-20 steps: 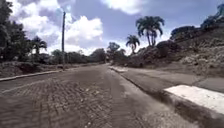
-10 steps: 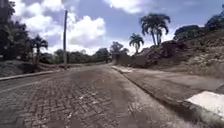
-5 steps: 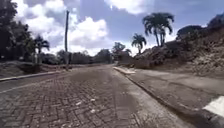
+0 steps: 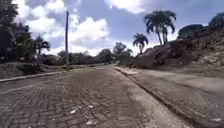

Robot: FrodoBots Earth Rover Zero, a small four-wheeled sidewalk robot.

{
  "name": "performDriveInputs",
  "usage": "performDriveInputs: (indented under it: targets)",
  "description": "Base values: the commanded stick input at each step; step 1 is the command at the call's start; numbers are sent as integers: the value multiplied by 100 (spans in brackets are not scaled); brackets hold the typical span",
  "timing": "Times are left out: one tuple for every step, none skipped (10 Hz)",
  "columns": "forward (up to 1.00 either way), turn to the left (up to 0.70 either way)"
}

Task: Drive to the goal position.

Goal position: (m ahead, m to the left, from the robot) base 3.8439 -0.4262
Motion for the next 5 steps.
performDriveInputs:
  targets:
    - [50,0]
    - [50,0]
    - [50,0]
    - [50,0]
    - [50,0]
